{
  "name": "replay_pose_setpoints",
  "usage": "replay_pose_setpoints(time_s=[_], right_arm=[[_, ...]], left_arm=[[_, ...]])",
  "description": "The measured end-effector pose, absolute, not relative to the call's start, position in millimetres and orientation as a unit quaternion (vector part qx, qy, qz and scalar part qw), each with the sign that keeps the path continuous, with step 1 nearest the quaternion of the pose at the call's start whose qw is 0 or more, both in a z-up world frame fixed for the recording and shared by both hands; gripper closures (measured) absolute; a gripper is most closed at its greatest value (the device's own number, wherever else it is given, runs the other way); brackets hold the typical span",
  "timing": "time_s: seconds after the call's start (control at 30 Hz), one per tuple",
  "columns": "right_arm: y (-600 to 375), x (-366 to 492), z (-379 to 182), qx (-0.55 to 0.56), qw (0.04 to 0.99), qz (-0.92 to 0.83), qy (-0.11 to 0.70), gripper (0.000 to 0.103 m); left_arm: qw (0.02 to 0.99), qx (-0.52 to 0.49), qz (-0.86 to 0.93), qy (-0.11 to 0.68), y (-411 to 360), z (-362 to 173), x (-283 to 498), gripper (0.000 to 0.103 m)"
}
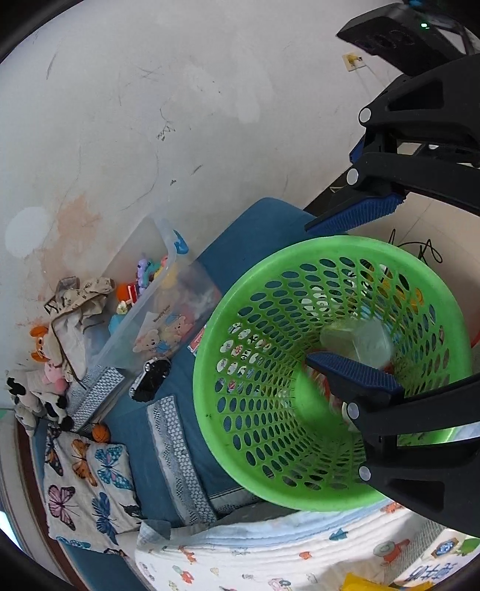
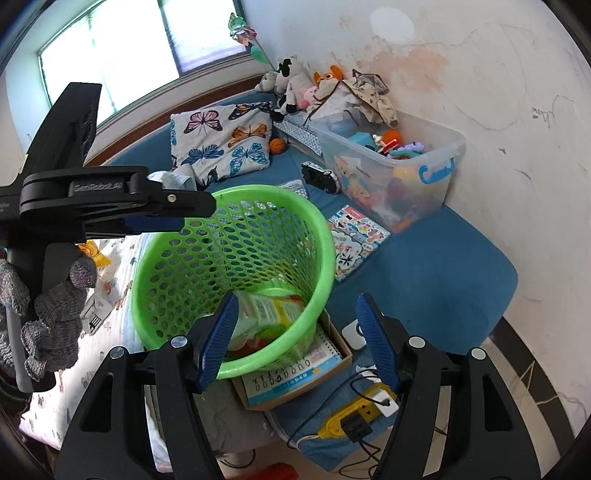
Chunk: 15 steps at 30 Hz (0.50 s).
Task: Collect trash
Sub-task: 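Open both grippers to drop the bottle and bread into the basket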
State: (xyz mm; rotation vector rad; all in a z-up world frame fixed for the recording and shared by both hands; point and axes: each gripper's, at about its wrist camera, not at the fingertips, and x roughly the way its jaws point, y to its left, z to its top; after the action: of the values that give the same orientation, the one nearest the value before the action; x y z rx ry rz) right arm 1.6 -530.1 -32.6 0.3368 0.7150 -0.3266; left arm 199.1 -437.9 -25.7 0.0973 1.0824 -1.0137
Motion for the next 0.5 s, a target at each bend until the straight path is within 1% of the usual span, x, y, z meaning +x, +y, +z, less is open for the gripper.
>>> replay_pose_setpoints(time_s=[0.3,0.5], right_arm=[[-513.7,7.0,-22.5,0.148,0.918,-0.136,0.342,0.036],[-492.6,17.3,-13.4,0.134,0.924,-0.112,0.340,0.034]], left_arm=[[0.760,0.052,-0.464,0.452,-394.0,0.1,180.9,0.040],[0.780,0.041,-0.448,0.436,-347.9,8.2,173.7,0.040]])
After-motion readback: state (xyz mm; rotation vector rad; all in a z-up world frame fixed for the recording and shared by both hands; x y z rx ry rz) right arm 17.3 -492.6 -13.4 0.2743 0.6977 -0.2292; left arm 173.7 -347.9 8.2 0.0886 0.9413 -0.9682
